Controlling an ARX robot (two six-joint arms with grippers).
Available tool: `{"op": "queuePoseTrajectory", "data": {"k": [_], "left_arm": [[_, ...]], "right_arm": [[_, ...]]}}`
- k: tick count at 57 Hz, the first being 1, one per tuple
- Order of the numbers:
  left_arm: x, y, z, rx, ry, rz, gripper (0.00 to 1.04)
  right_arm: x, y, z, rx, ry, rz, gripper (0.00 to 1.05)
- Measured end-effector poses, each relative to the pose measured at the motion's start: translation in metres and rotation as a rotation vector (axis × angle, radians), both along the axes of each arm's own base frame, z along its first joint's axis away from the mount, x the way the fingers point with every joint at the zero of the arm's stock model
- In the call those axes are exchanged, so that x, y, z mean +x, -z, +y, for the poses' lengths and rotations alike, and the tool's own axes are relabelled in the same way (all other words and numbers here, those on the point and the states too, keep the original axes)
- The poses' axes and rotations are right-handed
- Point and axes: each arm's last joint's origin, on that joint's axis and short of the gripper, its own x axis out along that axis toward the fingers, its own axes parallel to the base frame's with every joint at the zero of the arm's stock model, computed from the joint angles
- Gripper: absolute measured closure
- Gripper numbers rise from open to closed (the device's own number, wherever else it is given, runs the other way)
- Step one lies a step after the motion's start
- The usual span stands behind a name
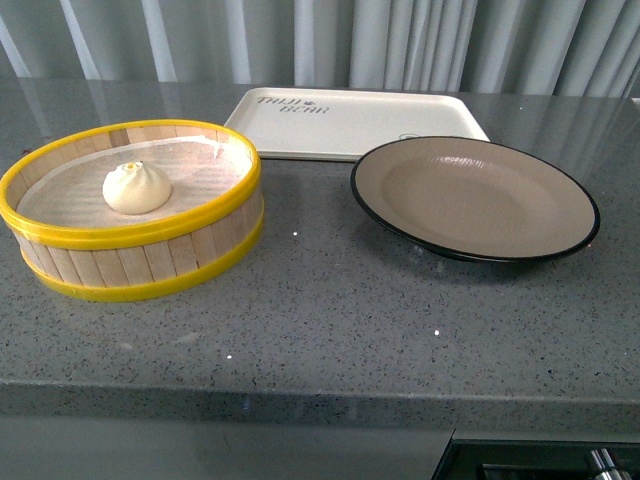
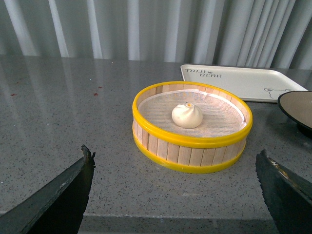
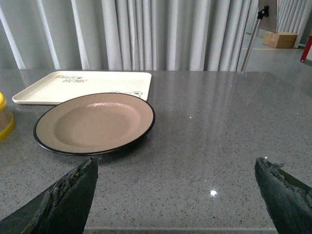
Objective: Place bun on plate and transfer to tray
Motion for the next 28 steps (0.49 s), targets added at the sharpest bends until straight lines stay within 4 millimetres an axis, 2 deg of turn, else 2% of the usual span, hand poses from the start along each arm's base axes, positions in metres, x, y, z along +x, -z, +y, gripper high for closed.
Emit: {"op": "queuePoseTrajectory", "data": {"k": [28], "left_arm": [[0.0000,0.0000,0.0000,0.000,0.000,0.000,0.07]], "right_arm": [[0.0000,0.0000,0.0000,0.000,0.000,0.000,0.08]]}}
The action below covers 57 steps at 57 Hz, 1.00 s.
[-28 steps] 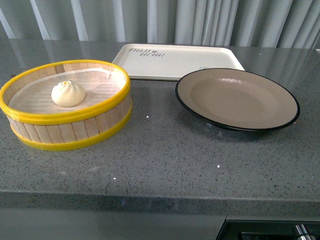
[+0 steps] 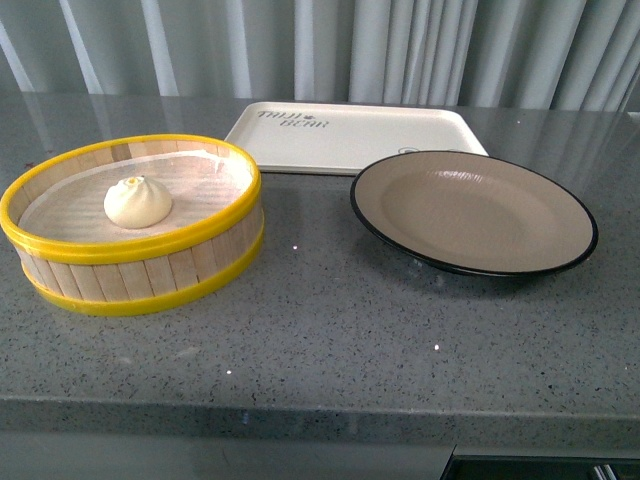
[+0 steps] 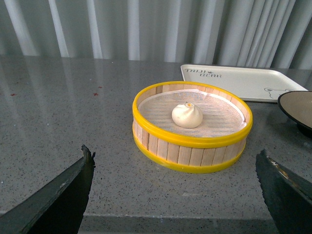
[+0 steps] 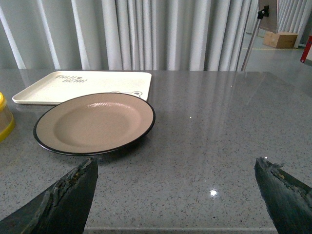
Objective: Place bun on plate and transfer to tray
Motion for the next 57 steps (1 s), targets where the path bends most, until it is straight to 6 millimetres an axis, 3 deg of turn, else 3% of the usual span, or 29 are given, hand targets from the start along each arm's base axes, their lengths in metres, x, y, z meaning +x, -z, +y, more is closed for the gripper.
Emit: {"op": "queuePoseTrajectory", "data": {"k": [41,44,49,57], "left_arm": [[0.000,0.000,0.000,0.000,0.000,0.000,0.07],[0.001,0.002,-0.001,-0.072,0.025,0.085,0.07],[0.011,0.004,-0.005,-0.230,0.051,0.207,0.07],[0.036,-0.019,-0.011,-0.315,0.124,0.139,0.07]], "right_arm": [[0.000,0.000,0.000,0.000,0.000,0.000,0.08],[0.000,0.000,0.000,0.000,0.000,0.000,0.08],[0.000,0.000,0.000,0.000,0.000,0.000,0.08],[0.000,0.000,0.000,0.000,0.000,0.000,0.08]]}}
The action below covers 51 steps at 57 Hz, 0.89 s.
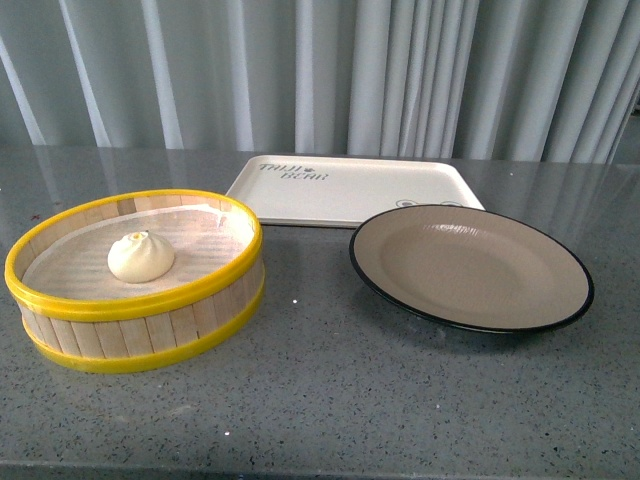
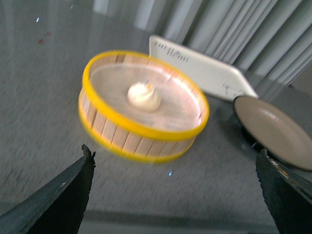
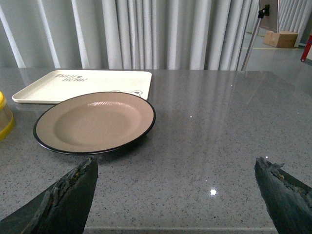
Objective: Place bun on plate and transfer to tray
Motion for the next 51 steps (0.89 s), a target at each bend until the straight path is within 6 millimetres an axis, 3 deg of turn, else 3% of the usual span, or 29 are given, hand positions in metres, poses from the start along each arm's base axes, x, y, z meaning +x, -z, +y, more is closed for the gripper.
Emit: {"op": "queuePoseTrajectory", "data": {"k": [5,8,15,26,35,51], "left_arm": [[0.023,-0.024,-0.005,-0.006,0.058,-0.090,0.07],[0.049,-0.041,-0.012,0.021,0.128,-0.140,0.07],[0.109,-0.048,-0.019,0.094,0.234,-0.076,0.07],[0.166,-0.053,-0.019,0.197,0.203,-0.039,0.07],[0.193,-0.039,-0.020,0.299,0.192,0.030,0.07],[0.213,-0.028,-0.030,0.443,0.186,0.066,0.07]], "right_arm": [[0.000,0.000,0.000,0.000,0.000,0.000,0.08],[0.000,0.000,0.000,0.000,0.000,0.000,0.08],[0.000,0.000,0.000,0.000,0.000,0.000,0.08],[0.000,0.000,0.000,0.000,0.000,0.000,0.08],[0.000,0.000,0.000,0.000,0.000,0.000,0.08],[0.000,0.000,0.000,0.000,0.000,0.000,0.08]]}}
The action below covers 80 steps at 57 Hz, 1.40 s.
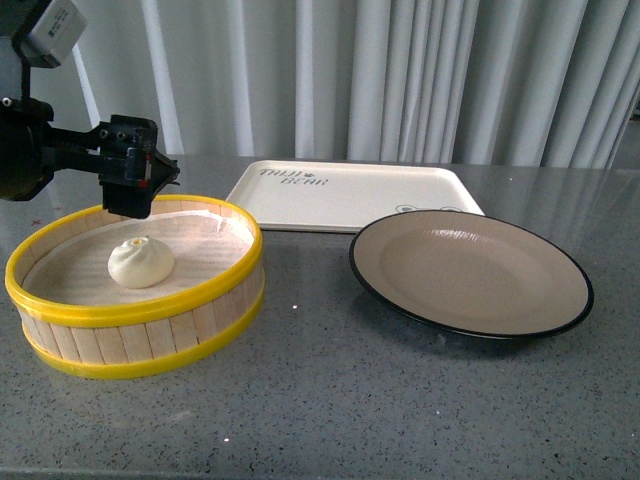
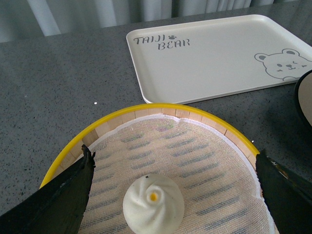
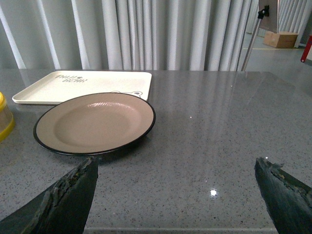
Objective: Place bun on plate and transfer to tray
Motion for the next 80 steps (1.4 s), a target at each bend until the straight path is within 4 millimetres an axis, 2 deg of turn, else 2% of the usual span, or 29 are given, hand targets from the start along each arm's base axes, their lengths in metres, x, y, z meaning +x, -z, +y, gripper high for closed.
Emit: {"op": "queuePoseTrajectory", "data": {"k": [17,32,62,80], "left_arm": [[0.022,0.026,-0.009,0.080,-0.080,0.051,0.07],[0.034,0.028,-0.011,0.097,-0.118,0.050,0.07],[0.035,0.040,-0.007,0.145,-0.187,0.132,0.07],[0.040,0.051,-0.005,0.075,-0.218,0.228,0.07]], "right_arm": [[0.000,0.000,0.000,0.000,0.000,0.000,0.08],[0.000,0.000,0.000,0.000,0.000,0.000,0.08],[0.000,0.000,0.000,0.000,0.000,0.000,0.08],[0.000,0.000,0.000,0.000,0.000,0.000,0.08]]}}
